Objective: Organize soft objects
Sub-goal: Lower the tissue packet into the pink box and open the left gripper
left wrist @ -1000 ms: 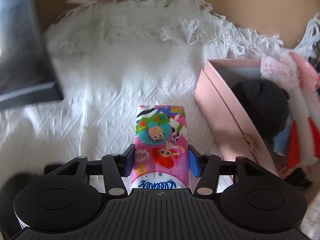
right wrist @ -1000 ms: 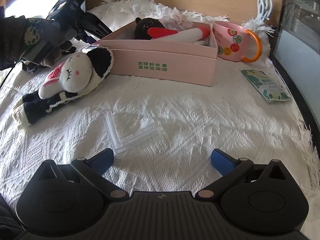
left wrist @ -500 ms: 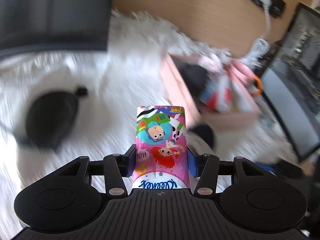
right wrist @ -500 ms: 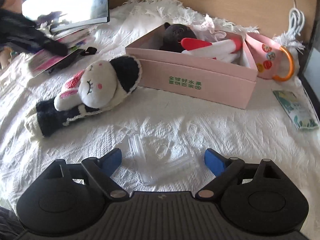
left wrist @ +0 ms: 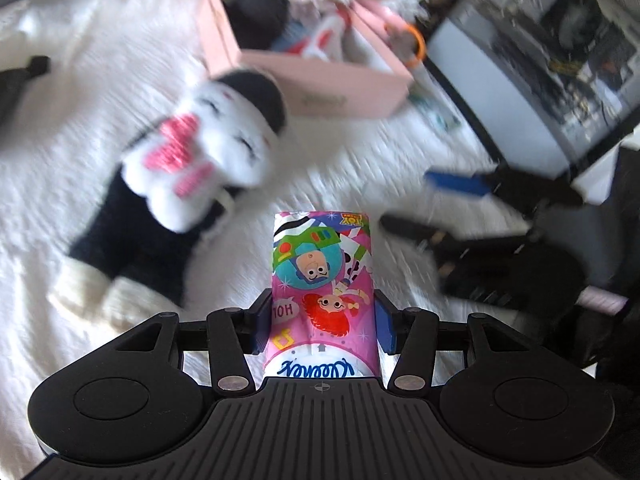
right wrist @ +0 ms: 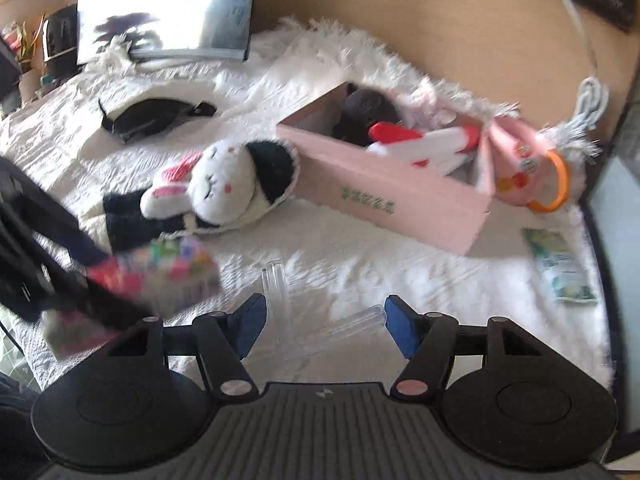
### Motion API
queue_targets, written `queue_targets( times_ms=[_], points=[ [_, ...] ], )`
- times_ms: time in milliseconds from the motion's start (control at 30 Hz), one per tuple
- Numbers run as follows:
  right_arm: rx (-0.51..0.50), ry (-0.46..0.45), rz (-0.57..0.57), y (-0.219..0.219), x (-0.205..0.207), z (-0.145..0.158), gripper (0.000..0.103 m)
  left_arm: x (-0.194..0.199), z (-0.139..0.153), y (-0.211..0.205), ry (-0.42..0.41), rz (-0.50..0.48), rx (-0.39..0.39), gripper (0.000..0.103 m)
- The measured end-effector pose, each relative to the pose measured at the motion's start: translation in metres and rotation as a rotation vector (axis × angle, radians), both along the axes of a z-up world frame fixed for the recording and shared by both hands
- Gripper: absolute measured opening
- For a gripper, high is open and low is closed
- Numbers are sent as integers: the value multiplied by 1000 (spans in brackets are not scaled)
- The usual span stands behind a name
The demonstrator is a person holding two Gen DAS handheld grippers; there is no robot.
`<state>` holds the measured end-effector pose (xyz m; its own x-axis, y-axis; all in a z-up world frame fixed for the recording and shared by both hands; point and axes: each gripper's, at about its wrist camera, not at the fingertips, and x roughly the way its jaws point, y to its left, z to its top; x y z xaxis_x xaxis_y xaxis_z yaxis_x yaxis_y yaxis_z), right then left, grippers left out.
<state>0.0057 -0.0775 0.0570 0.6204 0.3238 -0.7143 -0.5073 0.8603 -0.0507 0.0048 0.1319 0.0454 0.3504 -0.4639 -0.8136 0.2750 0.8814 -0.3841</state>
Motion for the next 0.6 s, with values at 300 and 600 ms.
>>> queue_targets(
  times_ms=[300,600],
  points=[
    [0,-74,-193,-48,-13,24,66,42,37,-9,-129,-25,-32,55],
    [28,-81,-287,-61,-22,20,66,175,72,-34,-308,148,-133,57]
  ],
)
